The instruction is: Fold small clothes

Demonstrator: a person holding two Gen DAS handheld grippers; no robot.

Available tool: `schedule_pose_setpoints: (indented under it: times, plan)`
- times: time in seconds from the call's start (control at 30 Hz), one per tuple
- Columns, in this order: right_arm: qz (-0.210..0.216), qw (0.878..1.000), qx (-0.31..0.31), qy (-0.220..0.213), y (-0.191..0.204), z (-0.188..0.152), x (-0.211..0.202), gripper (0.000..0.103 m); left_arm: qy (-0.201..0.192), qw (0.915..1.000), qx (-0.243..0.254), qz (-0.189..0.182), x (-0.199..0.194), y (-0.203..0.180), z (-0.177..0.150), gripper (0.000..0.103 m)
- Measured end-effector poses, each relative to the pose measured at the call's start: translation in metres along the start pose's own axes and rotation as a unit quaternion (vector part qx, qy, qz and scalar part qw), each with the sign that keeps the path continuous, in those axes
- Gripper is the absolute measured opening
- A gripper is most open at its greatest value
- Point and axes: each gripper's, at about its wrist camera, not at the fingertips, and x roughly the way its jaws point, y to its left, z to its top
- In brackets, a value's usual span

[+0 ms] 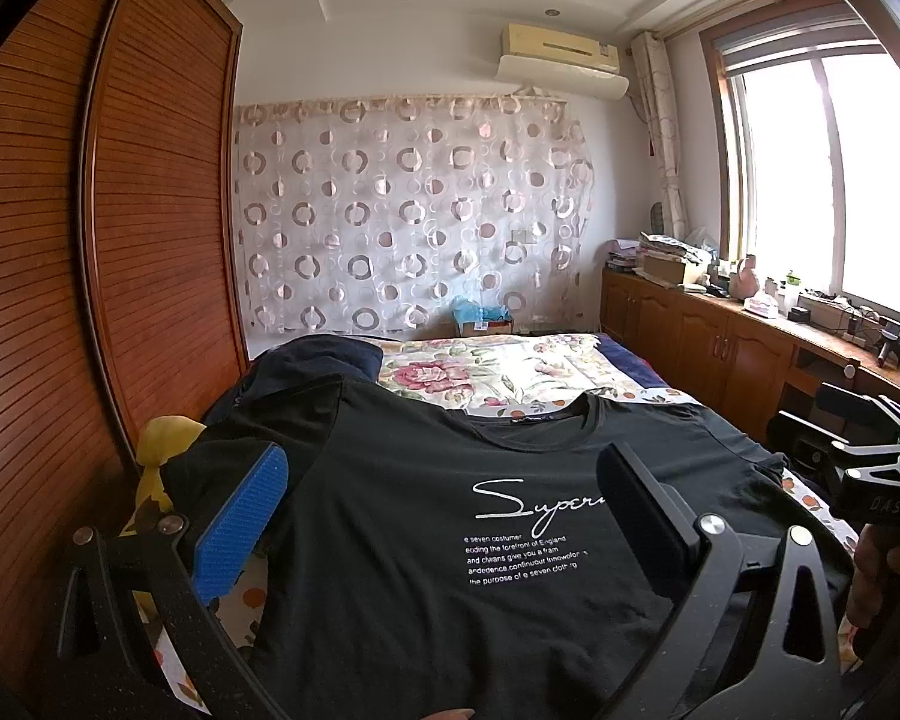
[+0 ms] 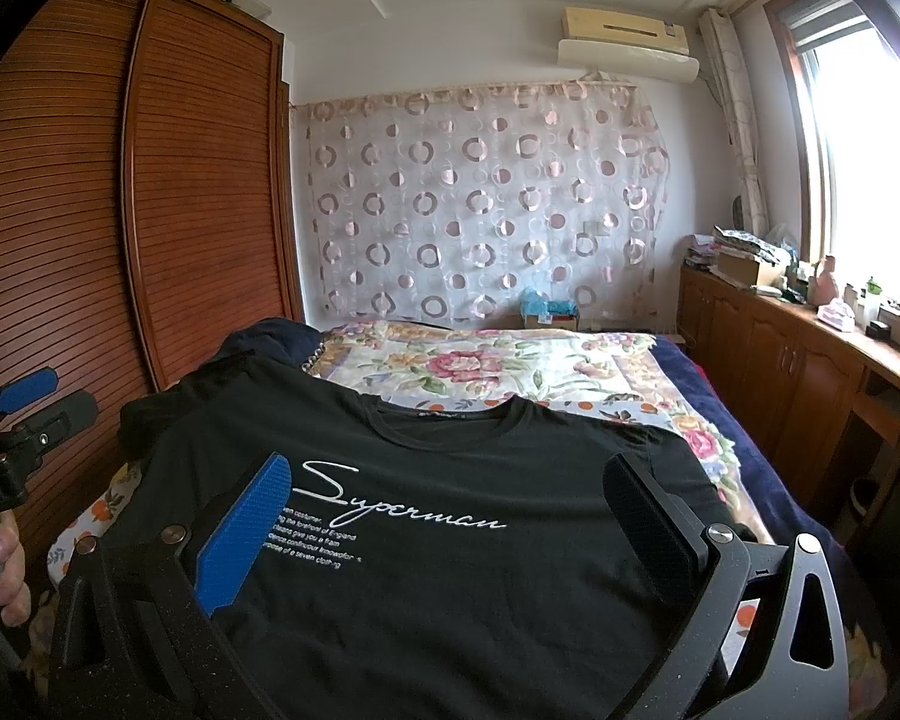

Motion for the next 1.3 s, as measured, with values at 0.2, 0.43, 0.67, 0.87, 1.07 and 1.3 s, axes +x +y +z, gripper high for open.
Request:
schedule_pose_setpoints:
  times: [0.2,0.43,0.67,0.87,1.07,1.3]
  plan:
    - [0.001,1.000,-0.001,0.000,0.000,0.000,0.001,0.103,0.000,1.0000,0.001,0.000,0.000,0.000,-0.001,0.103]
    - [0.020,1.000,-0.002,0.010,-0.001,-0.007,0.008,0.103,0.016,0.9998,-0.001,0.014,0.009,0.008,0.000,0.103]
    - [0.029,0.999,-0.008,0.024,-0.003,-0.009,0.018,0.103,0.040,0.9986,-0.013,0.032,0.029,0.032,-0.016,0.103]
    - [0.036,0.999,-0.022,0.034,0.000,-0.008,0.025,0.103,0.059,0.9970,-0.023,0.045,0.040,0.054,-0.027,0.103]
    - [0.049,0.997,-0.036,0.051,0.000,-0.007,0.036,0.103,0.074,0.9958,-0.031,0.044,0.052,0.084,-0.034,0.103]
    - [0.071,0.994,-0.047,0.071,0.002,-0.006,0.047,0.103,0.098,0.9920,-0.021,0.077,0.071,0.124,-0.045,0.103]
